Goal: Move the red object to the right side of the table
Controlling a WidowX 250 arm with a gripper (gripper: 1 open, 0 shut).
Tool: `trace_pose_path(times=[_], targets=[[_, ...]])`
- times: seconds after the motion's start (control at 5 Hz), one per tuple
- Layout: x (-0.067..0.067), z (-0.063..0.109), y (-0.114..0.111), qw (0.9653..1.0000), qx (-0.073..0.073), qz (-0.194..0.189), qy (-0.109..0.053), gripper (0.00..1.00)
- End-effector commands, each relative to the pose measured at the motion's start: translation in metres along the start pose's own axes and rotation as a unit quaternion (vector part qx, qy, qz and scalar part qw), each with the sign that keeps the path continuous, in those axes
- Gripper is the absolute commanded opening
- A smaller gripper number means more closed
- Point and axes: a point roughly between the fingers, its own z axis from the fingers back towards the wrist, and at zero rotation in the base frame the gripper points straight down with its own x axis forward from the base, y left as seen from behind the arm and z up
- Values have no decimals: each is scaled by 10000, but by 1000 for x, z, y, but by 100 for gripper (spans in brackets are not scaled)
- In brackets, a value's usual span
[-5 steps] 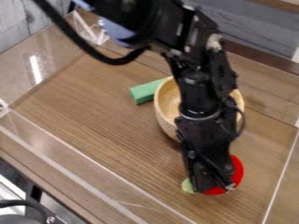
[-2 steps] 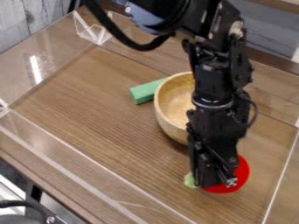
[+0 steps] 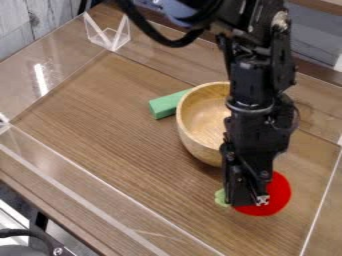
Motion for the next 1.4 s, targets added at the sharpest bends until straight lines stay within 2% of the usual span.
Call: trace_pose_path(times=[0.0,0.2,0.4,0.6,0.8,1.0,1.2], targets=[[-3,6,15,9998,78,93,-185,0],[-13,0,26,9994,31,276,-215,0],[-13,-3,23,9986,-18,446,-294,0],[-8,6,16,9963,-15,763,-389,100],[-1,13,9,9932,-17,1059,-476,100],[4,31,3,9884,90,1380,-633,100],[6,39,0,9845,184,1569,-761,100]])
